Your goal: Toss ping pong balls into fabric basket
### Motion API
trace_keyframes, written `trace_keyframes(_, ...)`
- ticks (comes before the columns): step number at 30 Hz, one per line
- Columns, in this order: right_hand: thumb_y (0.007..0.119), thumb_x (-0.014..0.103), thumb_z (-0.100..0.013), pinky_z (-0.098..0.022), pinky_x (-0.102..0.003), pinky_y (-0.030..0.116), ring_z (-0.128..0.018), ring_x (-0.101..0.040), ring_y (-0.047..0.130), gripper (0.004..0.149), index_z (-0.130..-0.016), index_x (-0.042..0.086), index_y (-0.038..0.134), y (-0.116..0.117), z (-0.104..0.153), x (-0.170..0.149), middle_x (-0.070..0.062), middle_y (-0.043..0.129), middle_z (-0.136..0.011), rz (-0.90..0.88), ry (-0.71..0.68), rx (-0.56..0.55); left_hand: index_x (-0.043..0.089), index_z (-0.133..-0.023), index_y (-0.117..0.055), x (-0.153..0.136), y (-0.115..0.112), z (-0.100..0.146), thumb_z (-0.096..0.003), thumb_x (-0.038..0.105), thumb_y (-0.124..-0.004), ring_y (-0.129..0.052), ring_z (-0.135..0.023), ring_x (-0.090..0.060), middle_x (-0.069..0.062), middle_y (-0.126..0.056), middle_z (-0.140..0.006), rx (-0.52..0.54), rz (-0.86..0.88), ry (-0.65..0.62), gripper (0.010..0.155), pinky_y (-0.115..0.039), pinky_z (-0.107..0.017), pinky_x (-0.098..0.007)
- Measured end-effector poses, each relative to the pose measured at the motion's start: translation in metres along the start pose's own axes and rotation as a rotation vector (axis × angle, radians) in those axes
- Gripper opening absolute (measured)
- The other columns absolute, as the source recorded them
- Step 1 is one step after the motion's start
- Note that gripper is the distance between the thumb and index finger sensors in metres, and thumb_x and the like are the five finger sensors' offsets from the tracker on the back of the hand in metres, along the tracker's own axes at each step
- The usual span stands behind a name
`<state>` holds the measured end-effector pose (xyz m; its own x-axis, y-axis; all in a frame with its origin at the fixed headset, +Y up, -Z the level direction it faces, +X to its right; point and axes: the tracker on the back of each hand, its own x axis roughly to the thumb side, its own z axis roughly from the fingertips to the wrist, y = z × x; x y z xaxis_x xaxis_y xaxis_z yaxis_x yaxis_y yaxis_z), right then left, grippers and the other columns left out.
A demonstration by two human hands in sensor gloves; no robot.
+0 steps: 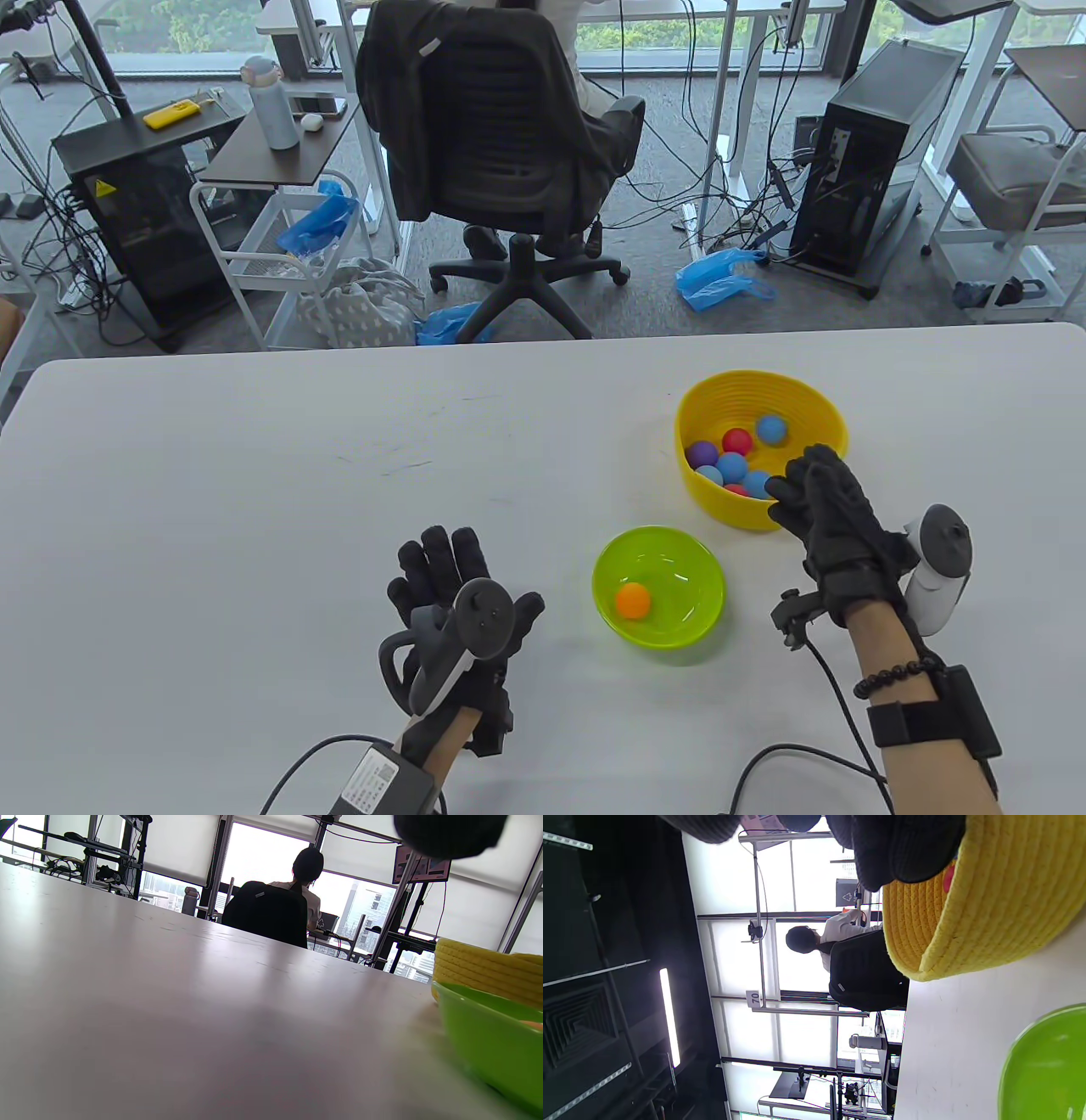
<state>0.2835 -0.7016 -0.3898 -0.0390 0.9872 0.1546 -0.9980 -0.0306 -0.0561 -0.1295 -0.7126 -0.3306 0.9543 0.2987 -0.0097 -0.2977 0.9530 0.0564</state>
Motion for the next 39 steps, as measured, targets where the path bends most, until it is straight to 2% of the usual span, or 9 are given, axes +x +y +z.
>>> trace_keyframes(5, 0.066, 0.044, -0.062, -0.064, -0.056, 0.073, -0.087, -0.048, 0.079, 0.061, -0.111, 0.011, 0.051, 0.037, 0.009, 0.018, -0.029, 0.055, -0.11, 0.318, -0.129, 0.103, 0.008, -0.115, -0.022, 0.002, 0.001, 0.001, -0.045, 0.062, -0.074, -0.011, -0.108, -0.056, -0.024, -0.009, -0.12, 0.004, 0.009, -0.013, 0.102, -0.02, -0.074, -0.076)
trace_keyframes(10, 0.07, 0.043, -0.059, -0.063, -0.059, 0.073, -0.087, -0.05, 0.079, 0.058, -0.108, 0.014, 0.06, 0.078, 0.019, 0.022, -0.027, 0.058, -0.111, 0.594, -0.205, 0.229, 0.008, -0.115, -0.022, 0.001, 0.003, 0.002, -0.0451, 0.061, -0.074, -0.011, -0.108, -0.056, -0.024, -0.009, -0.12, 0.009, 0.019, -0.019, 0.102, -0.02, -0.074, -0.076)
trace_keyframes(14, 0.072, 0.042, -0.058, -0.065, -0.062, 0.069, -0.088, -0.053, 0.076, 0.056, -0.106, 0.016, 0.066, 0.108, 0.024, 0.015, -0.026, 0.058, -0.112, 0.778, -0.223, 0.362, 0.008, -0.115, -0.022, 0.001, 0.003, 0.002, -0.0451, 0.061, -0.074, -0.011, -0.108, -0.056, -0.024, -0.009, -0.12, 0.013, 0.02, -0.018, 0.102, -0.02, -0.074, -0.076)
trace_keyframes(19, 0.073, 0.041, -0.057, -0.065, -0.063, 0.067, -0.09, -0.054, 0.074, 0.052, -0.102, 0.016, 0.072, 0.133, 0.028, 0.003, -0.024, 0.059, -0.113, 0.95, -0.209, 0.497, 0.008, -0.115, -0.022, 0.001, 0.003, 0.002, -0.0451, 0.062, -0.074, -0.011, -0.108, -0.056, -0.024, -0.009, -0.12, 0.017, 0.011, -0.018, 0.102, -0.02, -0.074, -0.076)
trace_keyframes(30, 0.074, 0.039, -0.057, -0.068, -0.066, 0.062, -0.094, -0.057, 0.068, 0.048, -0.101, 0.019, 0.075, 0.158, 0.03, -0.018, -0.022, 0.057, -0.115, 1.033, -0.136, 0.688, 0.008, -0.115, -0.022, -0.003, 0.006, 0.002, -0.0452, 0.062, -0.074, -0.011, -0.108, -0.056, -0.024, -0.009, -0.12, 0.037, 0.003, 0.002, 0.102, -0.021, -0.074, -0.076)
trace_keyframes(39, 0.074, 0.035, -0.057, -0.067, -0.065, 0.065, -0.092, -0.056, 0.071, 0.049, -0.103, 0.016, 0.072, 0.163, 0.028, -0.028, -0.023, 0.057, -0.114, 1.191, -0.075, 0.726, 0.008, -0.115, -0.022, -0.004, 0.007, 0.002, -0.0454, 0.062, -0.073, -0.012, -0.107, -0.057, -0.025, -0.009, -0.12, 0.038, 0.003, 0.006, 0.102, -0.021, -0.074, -0.076)
